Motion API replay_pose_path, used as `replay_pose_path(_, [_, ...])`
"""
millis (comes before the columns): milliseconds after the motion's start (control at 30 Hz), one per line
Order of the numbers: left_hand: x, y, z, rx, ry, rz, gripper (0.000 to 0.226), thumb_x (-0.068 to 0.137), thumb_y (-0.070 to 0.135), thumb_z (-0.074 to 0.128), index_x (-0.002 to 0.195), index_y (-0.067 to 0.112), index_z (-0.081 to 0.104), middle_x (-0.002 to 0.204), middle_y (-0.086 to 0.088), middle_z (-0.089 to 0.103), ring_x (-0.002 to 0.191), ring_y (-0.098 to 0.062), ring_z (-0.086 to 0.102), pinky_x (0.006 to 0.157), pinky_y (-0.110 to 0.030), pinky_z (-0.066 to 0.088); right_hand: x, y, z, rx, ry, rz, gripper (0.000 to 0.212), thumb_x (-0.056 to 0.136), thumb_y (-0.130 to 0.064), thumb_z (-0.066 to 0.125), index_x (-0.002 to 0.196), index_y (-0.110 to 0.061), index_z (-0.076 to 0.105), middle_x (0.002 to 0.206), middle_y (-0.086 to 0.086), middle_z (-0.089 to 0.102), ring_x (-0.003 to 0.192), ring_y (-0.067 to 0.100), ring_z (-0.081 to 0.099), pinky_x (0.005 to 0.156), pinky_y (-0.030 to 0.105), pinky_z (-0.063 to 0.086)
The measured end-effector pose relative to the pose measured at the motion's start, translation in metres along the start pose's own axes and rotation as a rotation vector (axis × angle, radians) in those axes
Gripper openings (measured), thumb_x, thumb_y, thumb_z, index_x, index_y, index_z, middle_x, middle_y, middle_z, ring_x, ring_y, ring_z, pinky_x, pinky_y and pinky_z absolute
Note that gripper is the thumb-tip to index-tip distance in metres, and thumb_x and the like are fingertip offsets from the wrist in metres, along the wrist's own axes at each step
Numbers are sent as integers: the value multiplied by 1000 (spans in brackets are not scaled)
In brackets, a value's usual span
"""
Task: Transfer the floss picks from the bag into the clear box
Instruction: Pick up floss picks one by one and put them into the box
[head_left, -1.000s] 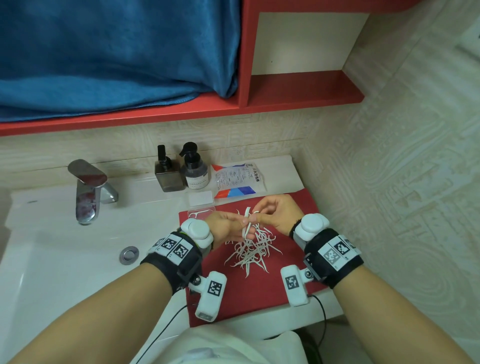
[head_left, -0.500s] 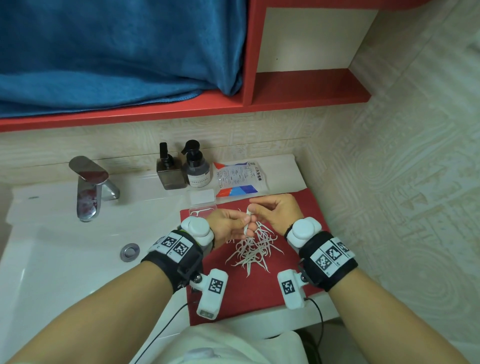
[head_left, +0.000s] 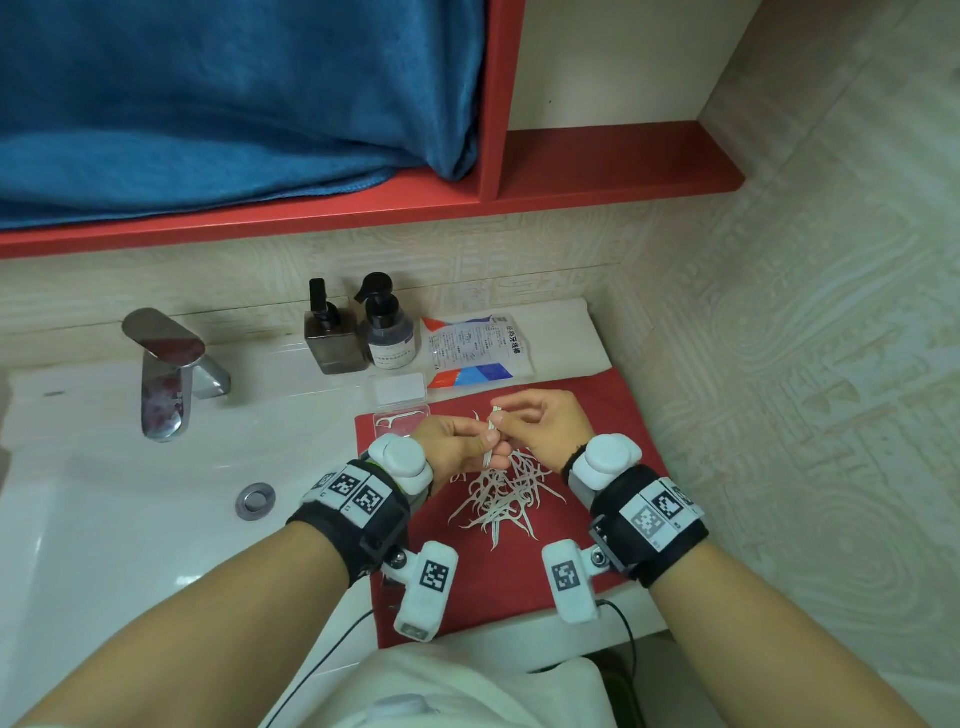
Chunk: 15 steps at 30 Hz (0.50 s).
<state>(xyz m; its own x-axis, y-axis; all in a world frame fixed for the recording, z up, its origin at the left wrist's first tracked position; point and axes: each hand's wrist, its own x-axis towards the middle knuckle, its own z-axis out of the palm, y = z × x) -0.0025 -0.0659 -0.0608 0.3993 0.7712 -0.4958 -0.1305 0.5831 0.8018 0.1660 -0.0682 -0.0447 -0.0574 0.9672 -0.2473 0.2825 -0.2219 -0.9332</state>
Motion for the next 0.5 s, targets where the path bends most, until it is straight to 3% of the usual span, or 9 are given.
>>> replay_pose_path(233, [-7, 8, 0, 23, -14, 30, 13, 87, 7, 64, 92, -4, 69, 85, -17, 72, 72, -23, 71, 73, -29, 59, 1, -7, 8, 39, 46, -70, 16, 81, -10, 78, 96, -14, 76, 86, 6, 77, 82, 15, 74, 78, 28, 60])
replay_pose_path(400, [-9, 9, -7, 62, 23, 29, 14, 86, 8, 66, 91, -4, 70, 86, -18, 72, 74, -24, 71, 73, -30, 60, 3, -14, 8, 36, -9, -57, 17, 92, -8, 65, 106, -13, 72, 88, 1, 74, 77, 11, 72, 68, 27, 60])
replay_pose_path(500, [-12, 14, -7, 104, 72, 40, 18, 85, 11, 68, 94, -5, 70, 86, -17, 73, 72, -21, 72, 62, -23, 56, 10, -10, -5, -275, 64, -55, 21, 90, -11, 65, 108, -18, 71, 97, -3, 73, 83, 9, 69, 74, 22, 57])
